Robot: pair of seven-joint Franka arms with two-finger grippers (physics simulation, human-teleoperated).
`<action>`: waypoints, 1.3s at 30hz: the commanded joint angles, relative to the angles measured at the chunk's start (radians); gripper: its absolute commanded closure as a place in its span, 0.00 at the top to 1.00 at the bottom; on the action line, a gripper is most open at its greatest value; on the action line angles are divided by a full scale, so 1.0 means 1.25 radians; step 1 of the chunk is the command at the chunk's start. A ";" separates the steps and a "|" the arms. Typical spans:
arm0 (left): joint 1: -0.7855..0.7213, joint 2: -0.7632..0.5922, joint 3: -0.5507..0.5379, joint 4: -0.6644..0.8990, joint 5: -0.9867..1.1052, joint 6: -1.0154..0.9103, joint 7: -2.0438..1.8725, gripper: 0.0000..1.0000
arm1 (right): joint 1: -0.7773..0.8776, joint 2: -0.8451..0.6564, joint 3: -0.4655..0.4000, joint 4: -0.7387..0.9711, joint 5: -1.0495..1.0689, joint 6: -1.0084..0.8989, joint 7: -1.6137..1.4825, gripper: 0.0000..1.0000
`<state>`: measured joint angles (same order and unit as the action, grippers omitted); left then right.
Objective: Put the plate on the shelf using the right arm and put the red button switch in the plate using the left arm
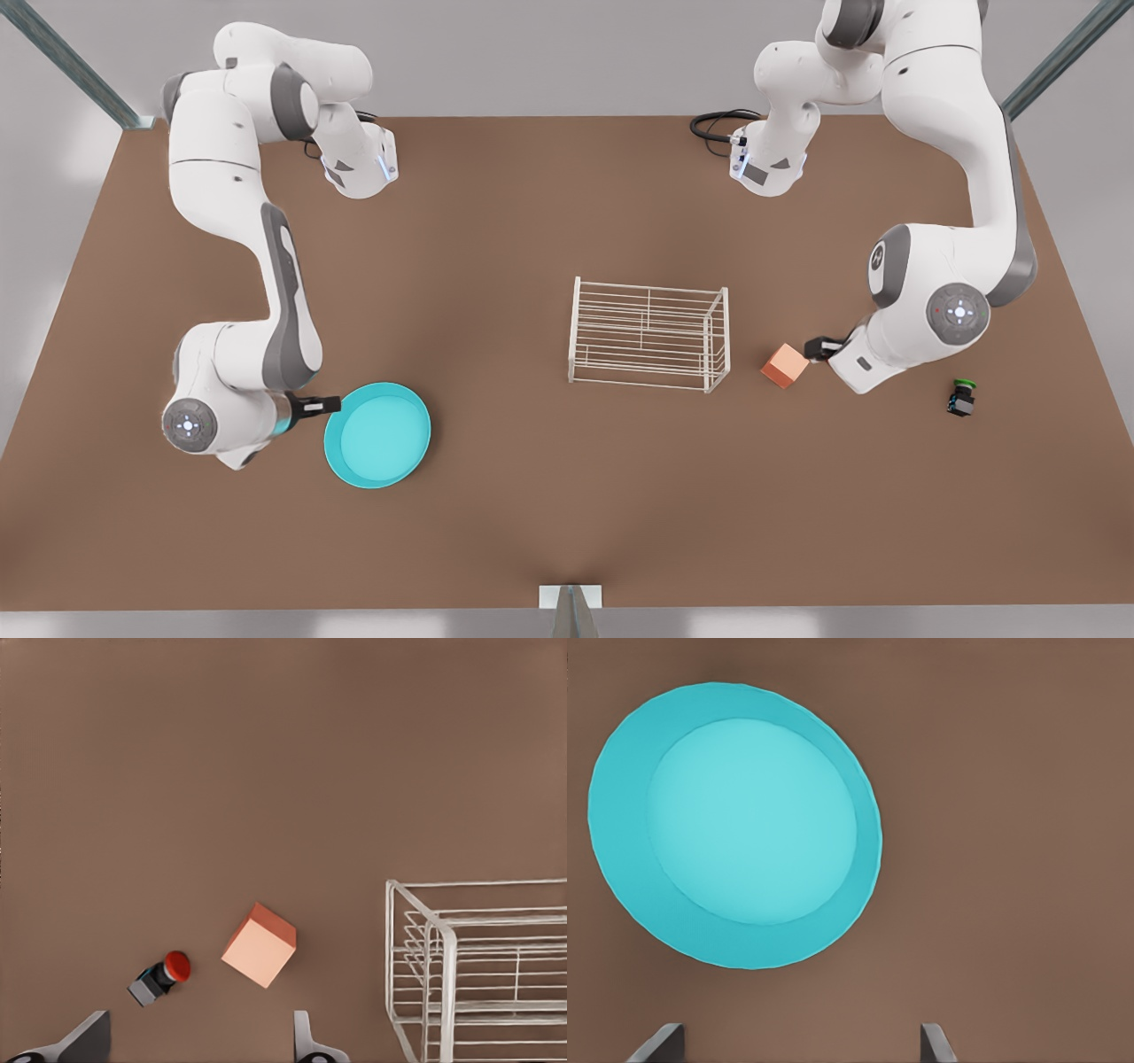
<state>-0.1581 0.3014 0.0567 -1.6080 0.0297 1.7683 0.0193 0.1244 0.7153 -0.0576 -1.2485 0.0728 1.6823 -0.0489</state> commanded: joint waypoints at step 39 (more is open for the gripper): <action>0.112 -0.015 0.118 -0.484 0.087 0.580 0.745 1.00 | -0.107 0.127 0.013 0.024 0.214 0.173 -0.351 0.16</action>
<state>-0.0299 0.2821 0.2042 -2.2126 0.1379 2.4645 0.6866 -0.0082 0.8828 -0.0427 -1.2227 0.3586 1.9606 -0.4206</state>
